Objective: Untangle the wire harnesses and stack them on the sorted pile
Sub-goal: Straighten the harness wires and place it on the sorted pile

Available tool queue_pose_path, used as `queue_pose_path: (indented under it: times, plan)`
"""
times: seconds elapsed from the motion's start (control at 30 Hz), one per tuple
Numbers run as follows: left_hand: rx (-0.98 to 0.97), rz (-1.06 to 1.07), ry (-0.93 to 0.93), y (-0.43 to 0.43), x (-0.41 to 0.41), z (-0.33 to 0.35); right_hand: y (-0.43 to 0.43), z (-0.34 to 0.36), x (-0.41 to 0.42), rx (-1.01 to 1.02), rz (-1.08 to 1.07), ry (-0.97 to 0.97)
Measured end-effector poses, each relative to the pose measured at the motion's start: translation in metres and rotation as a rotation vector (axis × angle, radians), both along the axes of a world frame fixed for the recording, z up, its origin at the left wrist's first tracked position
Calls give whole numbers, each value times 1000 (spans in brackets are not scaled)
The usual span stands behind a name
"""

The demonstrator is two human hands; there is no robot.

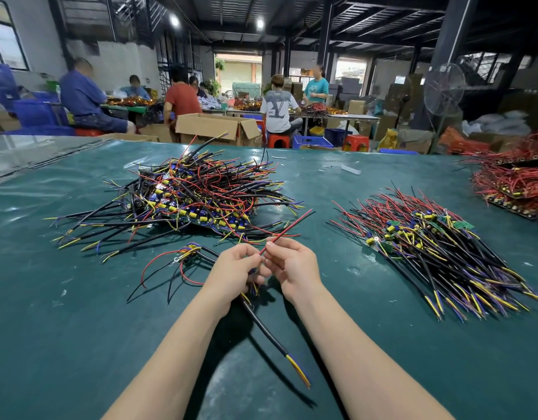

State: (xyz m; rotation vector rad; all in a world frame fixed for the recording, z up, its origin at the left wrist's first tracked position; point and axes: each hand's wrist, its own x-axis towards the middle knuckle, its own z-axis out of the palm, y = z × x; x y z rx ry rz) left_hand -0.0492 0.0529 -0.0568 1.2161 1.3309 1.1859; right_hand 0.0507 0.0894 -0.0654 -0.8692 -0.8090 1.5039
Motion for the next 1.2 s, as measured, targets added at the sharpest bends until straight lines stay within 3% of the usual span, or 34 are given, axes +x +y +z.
queue_pose_path:
  times: [0.43,0.9,1.1,1.2]
  plan:
    - [-32,-35,17,1,-2,1,5,5,10,-3,-43,-34]
    - [-51,-25,30,-2,-2,1,17,7,28,-11,-260,135]
    - [-20,84,-71,0,-3,-5,20,14,38,-39,-306,176]
    - [-30,24,-164,0,-6,-3,22,17,44,-132,-303,235]
